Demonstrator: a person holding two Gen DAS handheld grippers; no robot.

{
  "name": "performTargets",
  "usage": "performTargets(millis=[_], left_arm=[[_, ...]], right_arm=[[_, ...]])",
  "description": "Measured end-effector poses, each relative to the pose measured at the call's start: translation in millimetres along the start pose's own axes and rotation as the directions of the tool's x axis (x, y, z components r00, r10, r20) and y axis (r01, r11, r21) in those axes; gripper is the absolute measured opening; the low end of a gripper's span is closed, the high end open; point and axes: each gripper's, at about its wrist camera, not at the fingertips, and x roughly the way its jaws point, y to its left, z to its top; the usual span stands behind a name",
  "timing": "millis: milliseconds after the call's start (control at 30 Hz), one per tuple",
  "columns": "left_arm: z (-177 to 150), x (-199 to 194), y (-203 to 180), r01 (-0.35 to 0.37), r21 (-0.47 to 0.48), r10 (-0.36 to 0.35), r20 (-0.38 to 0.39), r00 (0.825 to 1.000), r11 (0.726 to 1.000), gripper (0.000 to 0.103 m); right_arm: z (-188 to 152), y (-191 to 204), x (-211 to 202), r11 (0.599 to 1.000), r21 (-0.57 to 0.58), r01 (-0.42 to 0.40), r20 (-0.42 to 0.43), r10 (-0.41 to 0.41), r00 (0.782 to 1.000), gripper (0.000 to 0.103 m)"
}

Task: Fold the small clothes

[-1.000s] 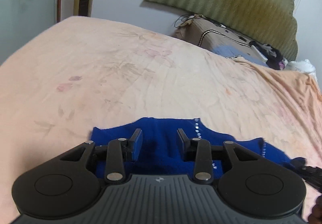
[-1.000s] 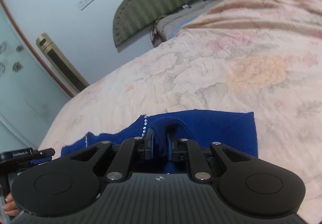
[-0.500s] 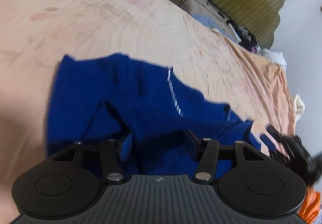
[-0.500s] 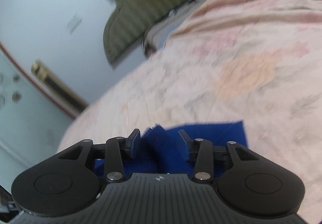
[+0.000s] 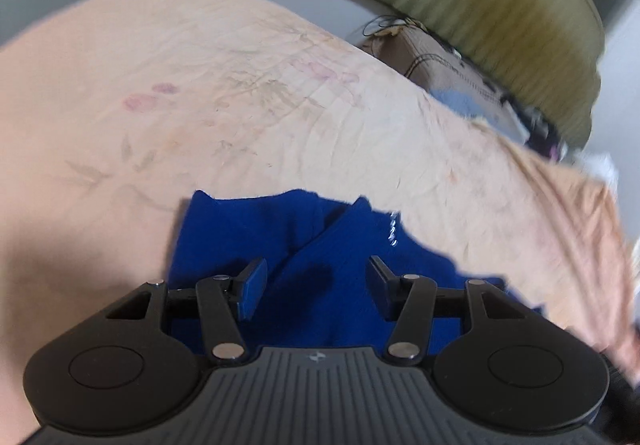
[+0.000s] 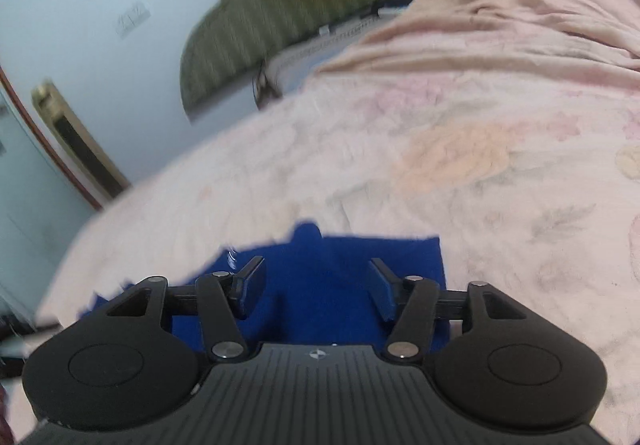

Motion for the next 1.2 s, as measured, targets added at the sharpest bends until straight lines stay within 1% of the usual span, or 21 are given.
performTargets(millis=[67, 100, 167, 233, 267, 300, 400, 433, 500, 567, 600, 633, 700, 733, 833, 900, 933, 1000, 1067, 1133, 1200], left_arm=[[-5.1, 0.9, -12.4, -0.031, 0.072, 0.031, 0.013, 0.999, 0.997, 0.054], [-6.7, 2.5, -19.1, -0.06, 0.105, 0.058, 0.023, 0.998, 0.993, 0.054], [-9.8, 6.7, -28.3, -0.136, 0.168, 0.13, 0.048, 0.99, 0.976, 0.054], [-16.5, 7.8, -32.4, -0.246, 0.23, 0.234, 0.081, 0.969, 0.941, 0.054], [-20.8, 6.7, -34.2, -0.288, 0.261, 0.27, 0.103, 0.957, 0.921, 0.054], [-25.7, 3.0, -36.5, -0.314, 0.295, 0.286, 0.132, 0.949, 0.903, 0.054], [-38.4, -8.6, -45.8, -0.378, 0.358, 0.325, 0.201, 0.924, 0.854, 0.054], [-42.2, -11.4, -48.5, -0.387, 0.366, 0.328, 0.214, 0.92, 0.847, 0.054], [-48.6, -17.6, -51.6, -0.375, 0.373, 0.313, 0.218, 0.924, 0.848, 0.054], [-55.1, -21.0, -52.3, -0.355, 0.383, 0.297, 0.203, 0.933, 0.853, 0.054], [-57.0, -19.9, -52.4, -0.355, 0.386, 0.299, 0.199, 0.933, 0.851, 0.054], [-59.8, -19.7, -52.0, -0.361, 0.389, 0.307, 0.197, 0.931, 0.848, 0.054], [-63.8, -18.8, -50.2, -0.377, 0.389, 0.325, 0.194, 0.925, 0.84, 0.054], [-66.3, -17.5, -50.8, -0.379, 0.389, 0.329, 0.191, 0.925, 0.84, 0.054], [-71.0, -20.0, -47.9, -0.372, 0.388, 0.323, 0.187, 0.928, 0.844, 0.054], [-73.1, -21.8, -46.5, -0.372, 0.385, 0.323, 0.188, 0.928, 0.844, 0.054], [-74.0, -22.7, -46.0, -0.371, 0.385, 0.321, 0.189, 0.928, 0.845, 0.054], [-76.4, -25.0, -44.9, -0.369, 0.384, 0.32, 0.186, 0.929, 0.847, 0.054], [-79.2, -26.8, -43.0, -0.368, 0.387, 0.322, 0.181, 0.929, 0.846, 0.054], [-83.1, -29.3, -40.6, -0.37, 0.392, 0.323, 0.182, 0.929, 0.842, 0.054], [-88.0, -31.7, -37.4, -0.377, 0.399, 0.328, 0.189, 0.926, 0.836, 0.063]], right_arm=[[-3.9, 13.2, 4.5, 0.996, -0.074, -0.056, -0.056, 0.052, 0.997, 0.069], [-6.4, 18.3, 9.2, 0.993, -0.104, -0.06, -0.086, 0.051, 0.995, 0.072], [-10.7, 21.2, 17.9, 0.989, -0.145, 0.026, -0.106, -0.041, 0.994, 0.072], [-9.3, 19.0, 20.8, 0.969, -0.169, 0.178, -0.057, -0.19, 0.98, 0.072], [-9.2, 17.6, 17.2, 0.957, -0.174, 0.231, -0.024, -0.238, 0.971, 0.072], [-8.5, 19.1, 10.7, 0.953, -0.185, 0.242, 0.016, -0.243, 0.97, 0.073], [-10.0, 31.2, -1.5, 0.945, -0.258, 0.201, 0.074, -0.188, 0.979, 0.073], [-10.0, 35.0, -2.9, 0.95, -0.268, 0.163, 0.078, -0.147, 0.986, 0.073], [-6.9, 36.0, -1.1, 0.968, -0.252, 0.017, 0.016, -0.014, 1.0, 0.074], [-7.6, 34.2, 9.0, 0.969, -0.224, -0.108, -0.085, 0.091, 0.992, 0.073], [-9.1, 34.1, 15.0, 0.967, -0.227, -0.115, -0.117, 0.091, 0.989, 0.073], [-12.5, 34.8, 21.1, 0.969, -0.242, -0.046, -0.127, 0.016, 0.992, 0.073], [-16.5, 34.9, 24.5, 0.956, -0.268, 0.118, -0.1, -0.149, 0.984, 0.071], [-16.5, 36.4, 20.7, 0.952, -0.267, 0.148, -0.077, -0.174, 0.982, 0.072], [-19.7, 52.2, -1.0, 0.95, -0.293, 0.109, -0.041, -0.126, 0.991, 0.077], [-30.6, 67.7, -14.6, 0.931, -0.357, 0.083, -0.025, -0.098, 0.995, 0.09], [-36.1, 75.0, -18.2, 0.916, -0.394, 0.08, -0.026, -0.098, 0.995, 0.093], [-49.5, 87.5, -23.2, 0.883, -0.462, 0.083, -0.046, -0.117, 0.992, 0.094], [-59.8, 90.3, -18.0, 0.862, -0.493, 0.121, -0.075, -0.181, 0.981, 0.094], [-66.2, 90.0, -27.0, 0.872, -0.465, 0.152, -0.066, -0.206, 0.976, 0.091], [-70.5, 89.8, -39.1, 0.893, -0.431, 0.126, -0.049, -0.162, 0.986, 0.093]])
